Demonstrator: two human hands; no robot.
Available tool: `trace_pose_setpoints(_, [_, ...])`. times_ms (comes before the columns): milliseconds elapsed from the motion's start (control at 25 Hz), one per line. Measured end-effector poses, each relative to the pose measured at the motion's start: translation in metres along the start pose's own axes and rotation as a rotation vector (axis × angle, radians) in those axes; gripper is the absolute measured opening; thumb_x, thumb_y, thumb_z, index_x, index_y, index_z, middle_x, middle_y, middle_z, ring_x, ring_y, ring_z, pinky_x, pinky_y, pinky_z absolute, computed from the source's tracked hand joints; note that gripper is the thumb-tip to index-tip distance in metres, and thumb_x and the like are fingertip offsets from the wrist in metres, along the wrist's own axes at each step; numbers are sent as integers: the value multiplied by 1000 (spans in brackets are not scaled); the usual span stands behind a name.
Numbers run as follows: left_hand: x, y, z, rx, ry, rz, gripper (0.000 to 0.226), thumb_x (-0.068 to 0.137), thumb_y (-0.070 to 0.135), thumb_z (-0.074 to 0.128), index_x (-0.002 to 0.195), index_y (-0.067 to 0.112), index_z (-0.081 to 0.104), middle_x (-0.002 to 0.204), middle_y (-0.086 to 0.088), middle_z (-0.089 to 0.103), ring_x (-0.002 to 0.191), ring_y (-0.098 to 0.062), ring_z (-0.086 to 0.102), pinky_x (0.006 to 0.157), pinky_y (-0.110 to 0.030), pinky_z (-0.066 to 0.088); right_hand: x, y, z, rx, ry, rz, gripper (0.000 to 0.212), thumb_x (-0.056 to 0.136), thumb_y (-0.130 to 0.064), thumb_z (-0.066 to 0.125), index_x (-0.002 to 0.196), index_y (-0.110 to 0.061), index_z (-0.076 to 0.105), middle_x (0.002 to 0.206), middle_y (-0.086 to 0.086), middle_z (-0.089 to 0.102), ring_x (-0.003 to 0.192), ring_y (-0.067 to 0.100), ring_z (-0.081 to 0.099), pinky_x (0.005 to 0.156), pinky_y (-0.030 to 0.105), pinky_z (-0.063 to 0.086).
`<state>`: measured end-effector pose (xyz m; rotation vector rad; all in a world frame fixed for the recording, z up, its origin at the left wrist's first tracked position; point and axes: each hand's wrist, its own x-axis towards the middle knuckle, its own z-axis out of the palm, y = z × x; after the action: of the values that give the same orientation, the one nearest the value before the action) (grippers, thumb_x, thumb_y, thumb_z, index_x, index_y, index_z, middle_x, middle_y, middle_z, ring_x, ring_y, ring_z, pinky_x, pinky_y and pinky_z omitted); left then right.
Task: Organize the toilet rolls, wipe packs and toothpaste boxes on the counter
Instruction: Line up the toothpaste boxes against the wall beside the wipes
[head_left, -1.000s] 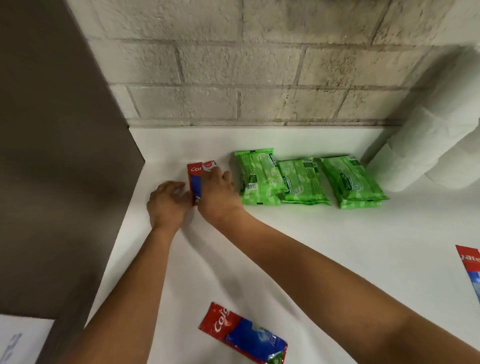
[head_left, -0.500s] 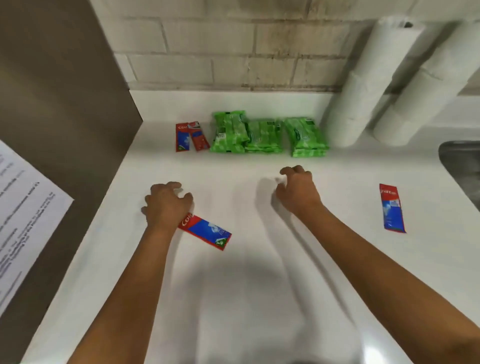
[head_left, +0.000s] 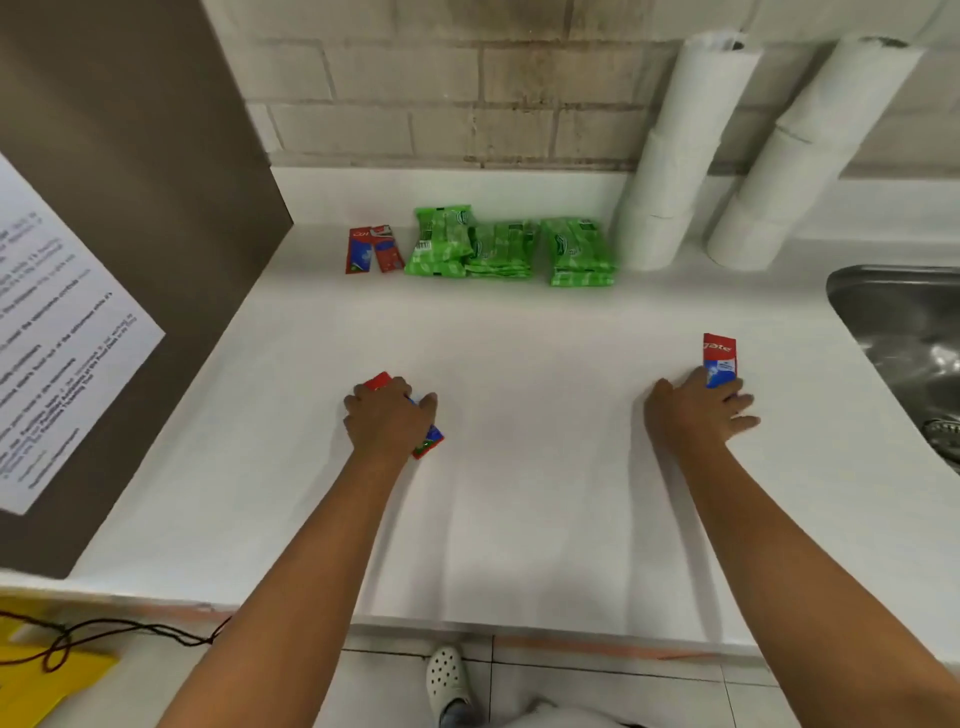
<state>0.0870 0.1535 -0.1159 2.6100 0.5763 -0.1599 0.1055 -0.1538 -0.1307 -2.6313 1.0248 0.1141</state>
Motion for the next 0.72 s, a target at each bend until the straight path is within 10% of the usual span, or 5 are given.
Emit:
trace_pose_setpoints(280, [-21, -2, 12, -331, 108, 142, 34, 85, -8, 44, 108, 5, 65, 119, -12, 63, 108, -30, 59, 87, -23, 41, -12, 19, 2, -28, 143, -349, 34, 95, -15, 38, 125, -3, 48, 122, 23, 53, 113, 39, 45, 94, 44, 36])
trace_pose_setpoints(720, [-6, 2, 6, 141, 41, -217, 32, 83, 20, 59, 114, 10, 61, 120, -14, 56, 115, -33, 51, 94, -48, 37, -24, 15, -1, -38, 6, -425, 41, 95, -18, 47, 130, -2, 34, 121, 21, 51, 113, 33, 47, 95, 38, 35])
